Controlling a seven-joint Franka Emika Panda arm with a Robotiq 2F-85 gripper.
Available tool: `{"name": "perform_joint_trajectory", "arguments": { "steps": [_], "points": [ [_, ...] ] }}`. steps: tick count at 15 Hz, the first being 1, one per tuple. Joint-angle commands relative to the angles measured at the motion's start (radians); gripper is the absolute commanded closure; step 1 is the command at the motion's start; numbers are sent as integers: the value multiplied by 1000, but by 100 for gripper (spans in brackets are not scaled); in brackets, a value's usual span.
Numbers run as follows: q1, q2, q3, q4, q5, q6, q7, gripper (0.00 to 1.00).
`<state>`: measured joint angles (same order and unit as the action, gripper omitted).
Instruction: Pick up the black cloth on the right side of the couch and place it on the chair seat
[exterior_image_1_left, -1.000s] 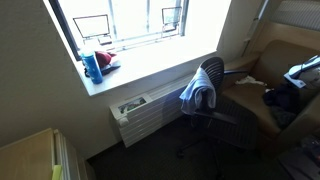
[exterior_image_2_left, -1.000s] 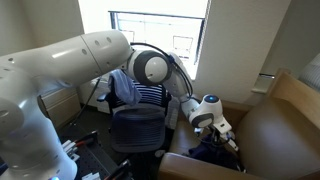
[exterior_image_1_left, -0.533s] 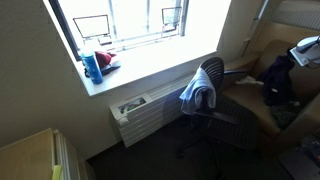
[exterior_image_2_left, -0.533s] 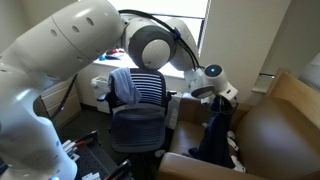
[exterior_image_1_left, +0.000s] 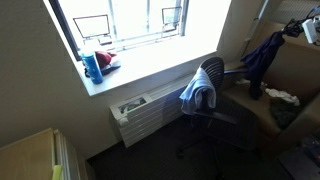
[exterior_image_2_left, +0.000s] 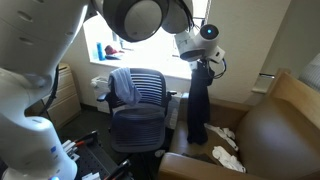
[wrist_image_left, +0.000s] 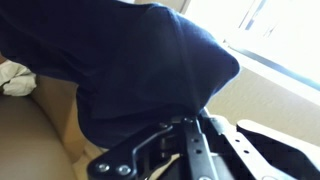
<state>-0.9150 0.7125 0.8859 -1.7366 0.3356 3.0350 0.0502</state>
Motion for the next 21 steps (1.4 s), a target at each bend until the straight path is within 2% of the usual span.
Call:
{"name": "perform_joint_trajectory", "arguments": {
  "steps": [1,3,4,7,8,9,10,12,13,14,15,18,21],
  "points": [
    [-239,-151,246,-166,112,-206,-108,98],
    [-346,-244,340,-213,172,-372,-145,98],
    [-385,-324,357,-250,166,-424,-136,98],
    [-566,-472,488,-315,194,-571,-215,98],
    [-616,-522,505,-334,210,-598,-255,98],
    [-451,-414,394,-243,214,-574,-223,94],
    [-488,-456,408,-261,225,-600,-244,94],
    [-511,-503,405,-281,233,-621,-260,94],
    [-512,-508,403,-286,232,-621,-261,98],
    [-496,-466,384,-293,240,-740,-251,98],
    [-473,-458,366,-315,286,-749,-288,98],
    [-344,-463,245,-352,413,-874,-348,98],
    [-140,-436,54,-338,464,-1014,-331,98]
  ]
}}
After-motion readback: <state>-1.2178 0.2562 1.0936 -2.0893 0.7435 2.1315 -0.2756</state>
